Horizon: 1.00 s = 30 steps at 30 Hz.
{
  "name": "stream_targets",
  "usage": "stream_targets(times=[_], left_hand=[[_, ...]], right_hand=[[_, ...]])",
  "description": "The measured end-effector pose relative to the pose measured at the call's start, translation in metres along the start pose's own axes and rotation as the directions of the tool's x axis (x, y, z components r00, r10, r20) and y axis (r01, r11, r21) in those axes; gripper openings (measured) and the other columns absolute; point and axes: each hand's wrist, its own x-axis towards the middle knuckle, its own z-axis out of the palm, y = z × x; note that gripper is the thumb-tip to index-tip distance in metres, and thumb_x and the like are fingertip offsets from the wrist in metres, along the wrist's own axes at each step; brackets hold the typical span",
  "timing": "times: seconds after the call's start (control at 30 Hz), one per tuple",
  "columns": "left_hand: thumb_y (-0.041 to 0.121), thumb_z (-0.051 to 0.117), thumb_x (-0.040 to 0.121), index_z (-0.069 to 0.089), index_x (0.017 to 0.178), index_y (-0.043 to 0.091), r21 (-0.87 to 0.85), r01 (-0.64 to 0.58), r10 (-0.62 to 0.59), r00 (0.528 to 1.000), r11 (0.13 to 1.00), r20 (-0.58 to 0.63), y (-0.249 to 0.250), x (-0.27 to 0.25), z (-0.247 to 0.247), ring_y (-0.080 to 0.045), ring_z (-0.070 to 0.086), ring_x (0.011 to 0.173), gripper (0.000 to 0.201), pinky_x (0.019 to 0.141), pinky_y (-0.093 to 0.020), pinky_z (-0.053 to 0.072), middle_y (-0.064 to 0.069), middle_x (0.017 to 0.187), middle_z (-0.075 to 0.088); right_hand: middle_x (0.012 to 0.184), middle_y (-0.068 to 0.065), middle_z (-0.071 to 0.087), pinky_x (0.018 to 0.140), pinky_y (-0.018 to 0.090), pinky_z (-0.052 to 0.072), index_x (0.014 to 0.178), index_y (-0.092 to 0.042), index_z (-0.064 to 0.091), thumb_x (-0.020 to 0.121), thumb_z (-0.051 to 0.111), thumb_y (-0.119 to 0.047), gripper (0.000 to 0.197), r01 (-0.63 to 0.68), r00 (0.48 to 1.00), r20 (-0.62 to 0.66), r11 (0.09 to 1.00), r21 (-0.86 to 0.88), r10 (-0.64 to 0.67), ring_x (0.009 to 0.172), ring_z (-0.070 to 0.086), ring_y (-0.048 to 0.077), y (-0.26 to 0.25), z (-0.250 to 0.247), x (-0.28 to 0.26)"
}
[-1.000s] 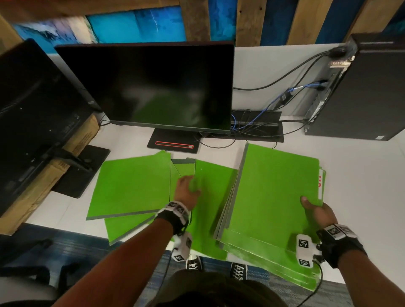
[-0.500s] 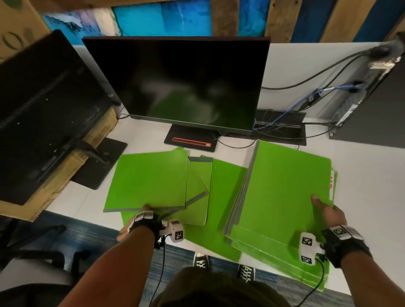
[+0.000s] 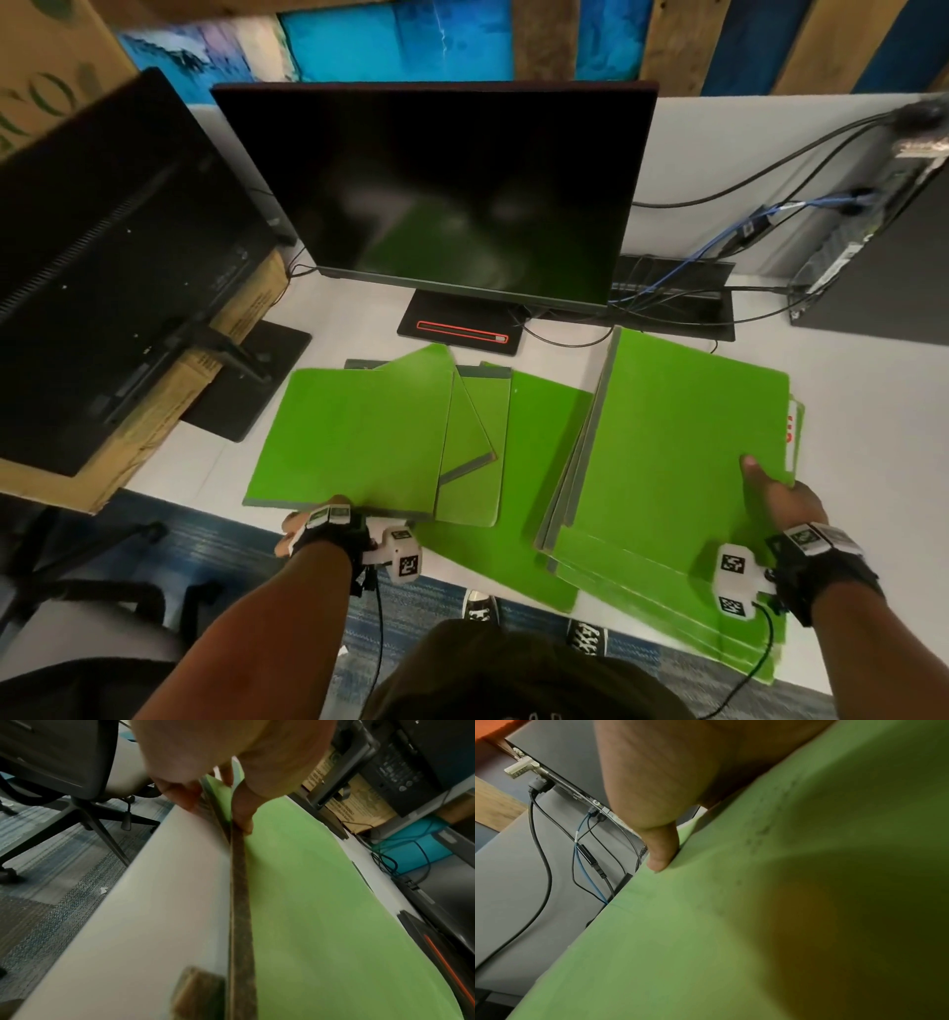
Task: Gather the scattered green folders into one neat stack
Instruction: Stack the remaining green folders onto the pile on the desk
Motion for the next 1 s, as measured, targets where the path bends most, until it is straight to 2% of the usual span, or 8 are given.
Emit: stream_targets(times=[0.13,0.27,0.43,0.53,0.63,0.83,0.93,1.0], left_hand=[[0.038,0.075,0.055,0.056,0.122,0.028,-0.284,0.029,-0.075,0.986,0.958,-0.151,-0.02,-0.061,-0.027,-0.035,0.053,0.121,0.07,0.104,-0.044,0.04,-0.014,0.138,0.052],[0.026,0.067,0.08,0.034,0.146,0.011,-0.766,0.093,-0.205,0.977,0.636,-0.051,-0.028,-0.086,-0.038,-0.034,0.051,0.126,0.075,0.101,-0.041,0.043,-0.016,0.144,0.047],[0.023,0.076,0.063,0.047,0.12,0.025,-0.791,0.046,-0.134,0.99,0.61,-0.046,-0.022,-0.086,-0.05,-0.045,0.064,0.099,0.063,0.076,-0.054,0.056,-0.023,0.125,0.056],[0.064,0.05,0.076,0.041,0.133,0.027,-0.841,0.109,-0.066,0.994,0.53,0.088,-0.009,-0.093,-0.059,-0.054,0.063,0.09,0.068,0.065,-0.067,0.052,-0.027,0.127,0.052],[0.05,0.055,0.082,0.053,0.126,0.017,-0.908,0.065,0.004,0.997,0.414,0.074,-0.001,-0.093,-0.059,-0.05,0.061,0.103,0.055,0.077,-0.061,0.054,-0.021,0.129,0.056],[0.05,0.069,0.072,0.05,0.122,0.014,-0.997,0.014,-0.095,0.995,0.081,0.006,0.009,-0.091,-0.062,-0.031,0.064,0.08,0.065,0.063,-0.038,0.049,-0.015,0.104,0.066],[0.083,0.052,0.062,0.061,0.113,0.015,-0.983,0.047,-0.094,0.995,0.177,0.031,0.014,-0.07,-0.065,-0.033,0.065,0.082,0.086,0.068,-0.043,0.052,-0.015,0.1,0.068],[0.061,0.054,0.078,0.066,0.1,0.011,-0.971,0.015,-0.075,0.997,0.237,-0.003,0.019,-0.085,-0.073,-0.028,0.06,0.065,0.056,0.061,-0.036,0.047,-0.013,0.077,0.064]], right_hand=[[0.121,0.029,0.057,0.083,0.041,0.043,0.124,0.003,0.055,0.084,0.054,-0.059,0.074,0.001,1.0,-0.012,1.0,-0.016,-0.001,0.091,0.054,0.037,0.0,0.001,0.0],[0.121,0.027,0.058,0.09,0.046,0.046,0.124,0.001,0.055,0.08,0.055,-0.064,0.078,-0.025,0.999,-0.022,1.0,-0.014,0.025,0.102,0.058,0.042,0.001,0.002,0.001],[0.124,0.027,0.057,0.089,0.045,0.044,0.125,0.001,0.054,0.081,0.056,-0.062,0.077,-0.037,0.999,-0.023,0.999,-0.024,0.036,0.105,0.057,0.042,-0.001,0.003,-0.001],[0.122,0.027,0.058,0.088,0.045,0.045,0.125,0.001,0.054,0.082,0.054,-0.063,0.077,-0.028,0.999,-0.027,0.999,-0.033,0.027,0.103,0.058,0.042,-0.002,0.002,-0.003],[0.122,0.027,0.058,0.089,0.046,0.046,0.124,0.0,0.055,0.082,0.055,-0.062,0.076,-0.028,0.999,-0.024,0.999,-0.024,0.028,0.102,0.058,0.042,-0.002,0.002,-0.004],[0.119,0.027,0.059,0.09,0.048,0.047,0.122,0.0,0.056,0.079,0.056,-0.064,0.078,-0.031,0.999,-0.027,0.999,-0.012,0.031,0.099,0.059,0.042,-0.001,0.002,-0.005],[0.118,0.027,0.059,0.088,0.047,0.048,0.122,0.0,0.056,0.079,0.055,-0.065,0.079,-0.03,0.999,-0.033,0.999,-0.022,0.03,0.093,0.058,0.04,-0.001,0.002,-0.004],[0.12,0.028,0.058,0.086,0.046,0.046,0.123,0.002,0.056,0.081,0.054,-0.064,0.078,-0.022,0.999,-0.031,0.999,-0.033,0.021,0.087,0.054,0.037,-0.001,0.002,-0.004]])
